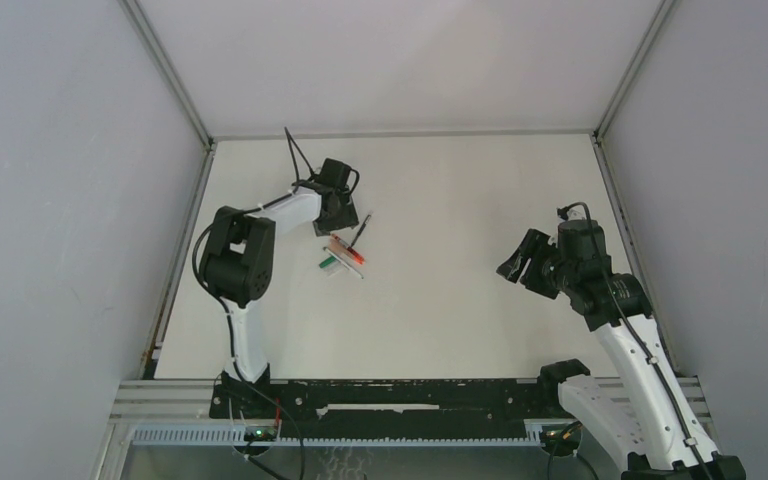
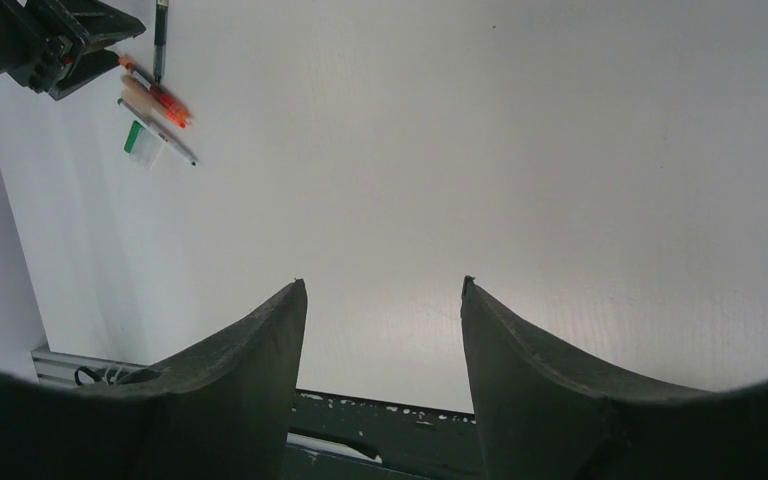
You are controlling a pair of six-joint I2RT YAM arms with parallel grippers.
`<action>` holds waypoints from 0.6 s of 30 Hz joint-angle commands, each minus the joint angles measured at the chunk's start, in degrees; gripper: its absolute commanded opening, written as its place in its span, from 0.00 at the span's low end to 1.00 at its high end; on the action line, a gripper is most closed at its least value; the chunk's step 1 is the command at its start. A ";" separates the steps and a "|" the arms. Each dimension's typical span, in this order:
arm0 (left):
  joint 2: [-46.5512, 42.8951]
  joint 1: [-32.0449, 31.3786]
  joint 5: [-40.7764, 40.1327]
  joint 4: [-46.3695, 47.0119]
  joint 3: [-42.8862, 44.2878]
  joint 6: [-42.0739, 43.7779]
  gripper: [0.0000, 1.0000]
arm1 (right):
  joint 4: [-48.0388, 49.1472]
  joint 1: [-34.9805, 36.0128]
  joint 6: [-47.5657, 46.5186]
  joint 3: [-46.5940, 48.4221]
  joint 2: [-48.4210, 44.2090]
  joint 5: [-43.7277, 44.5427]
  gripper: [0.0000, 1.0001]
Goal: Insert the pens into the pen caps
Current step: Pick up the pen from the center of the board.
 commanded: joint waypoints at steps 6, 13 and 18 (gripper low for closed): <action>-3.20 -0.12 -1.15 -2.04 -5.11 -1.76 0.68 | 2.50 -0.42 0.70 0.08 -0.66 0.08 0.66; -2.75 -1.10 0.41 -1.15 -5.41 -1.95 0.69 | 2.60 -0.34 0.70 0.06 -0.30 -0.09 0.66; -2.37 -1.83 0.88 -0.97 -4.46 -1.46 0.69 | 2.59 -0.31 0.83 0.08 -0.37 0.01 0.66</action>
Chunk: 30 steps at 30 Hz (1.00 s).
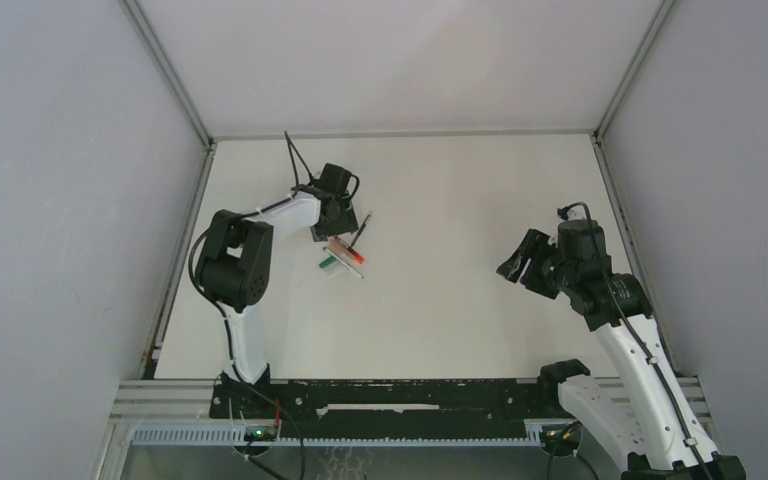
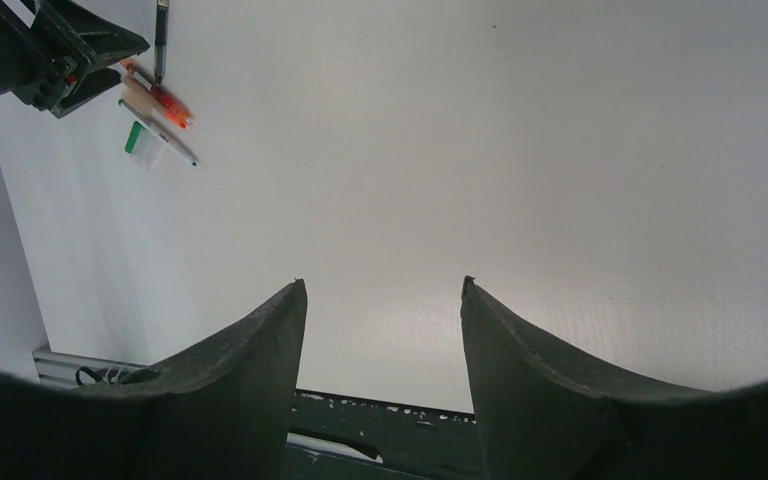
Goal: Insert the pens into the pen caps
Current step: Pick up the pen from the center of the board.
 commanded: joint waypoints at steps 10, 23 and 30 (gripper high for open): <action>-0.52 -3.15 2.23 -1.09 -2.60 -1.56 0.69 | 2.59 -0.30 0.89 0.10 0.09 -0.18 0.66; -0.49 -5.64 2.38 -1.06 -2.96 -1.77 0.69 | 2.57 -0.19 0.90 0.06 0.31 -0.08 0.66; -0.06 -4.46 0.43 -2.98 -0.59 -1.12 0.70 | 3.12 -0.10 0.93 -0.43 0.36 -0.71 0.65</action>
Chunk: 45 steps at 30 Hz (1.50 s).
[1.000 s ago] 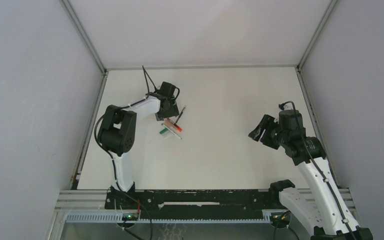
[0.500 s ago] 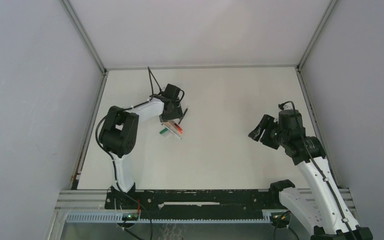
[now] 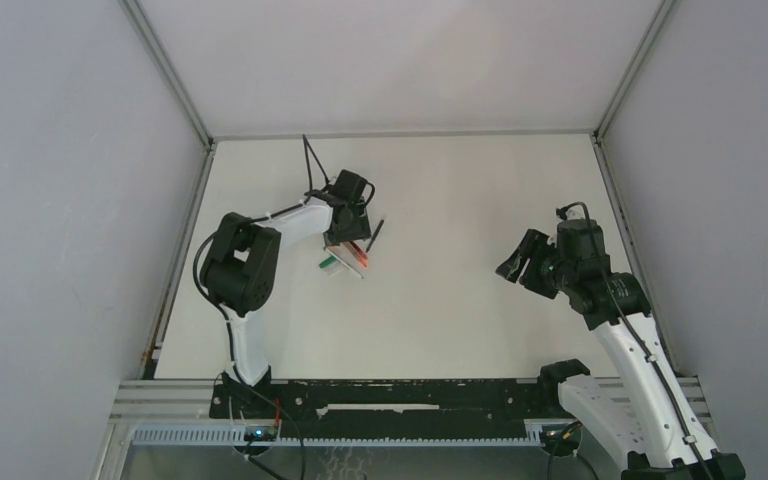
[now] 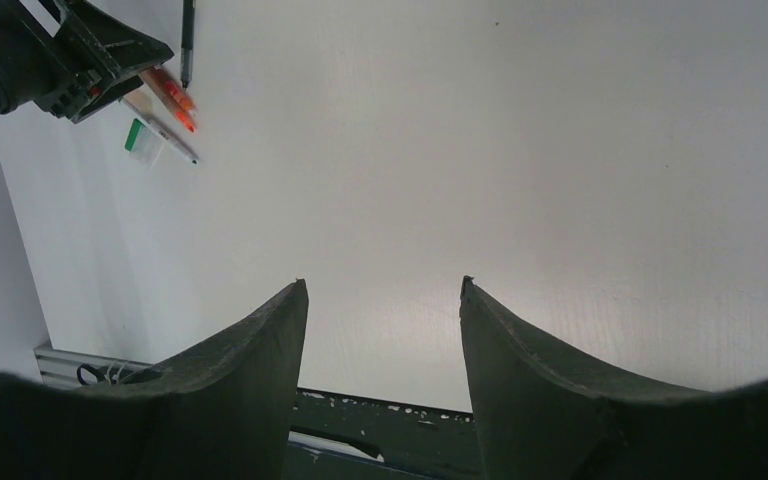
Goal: Insert the pens into the pen caps
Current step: Pick up the pen from the center of the board.
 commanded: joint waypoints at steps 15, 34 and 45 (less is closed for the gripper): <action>4.22 3.95 -1.25 -6.22 8.50 3.08 0.70 | 2.31 -0.10 0.51 -0.27 -0.45 0.60 0.65; 7.33 4.17 0.96 -6.48 13.07 4.74 0.58 | 1.78 -0.09 0.72 -0.27 -0.76 0.89 0.65; 9.40 3.89 4.53 -6.33 16.45 4.55 0.56 | 1.56 -0.10 0.76 -0.27 -0.84 1.05 0.65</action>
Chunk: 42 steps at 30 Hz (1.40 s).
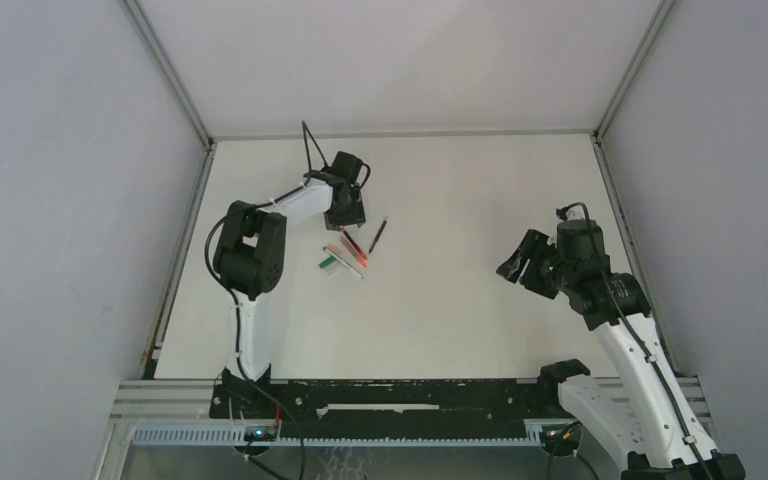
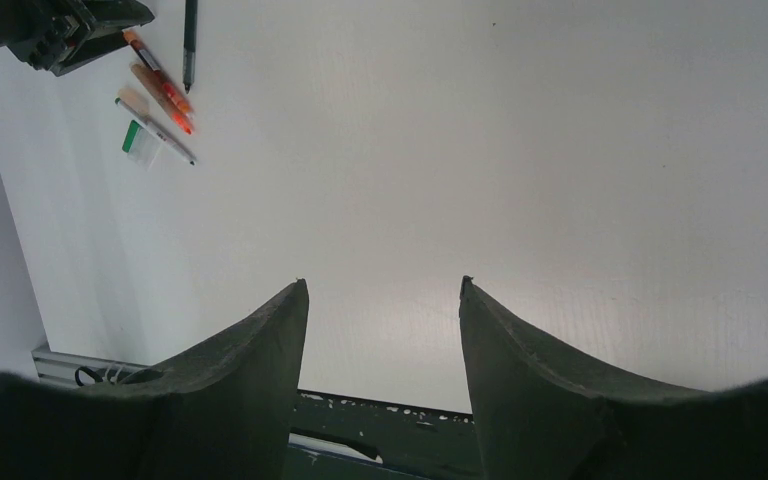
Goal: Insert the pens into the pen caps
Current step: Pick up the pen from the center of the board.
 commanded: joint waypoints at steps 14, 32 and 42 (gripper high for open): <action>2.83 -1.64 3.51 -0.06 5.01 1.51 0.54 | 0.97 -0.10 0.72 0.02 -0.65 1.02 0.65; 0.96 -4.56 -1.99 -3.59 2.10 0.71 0.49 | 2.03 0.00 1.08 -0.94 -0.31 0.06 0.65; 0.87 -4.57 -1.31 -2.96 2.05 0.41 0.31 | 2.19 -0.01 1.21 -0.93 -0.43 -0.21 0.65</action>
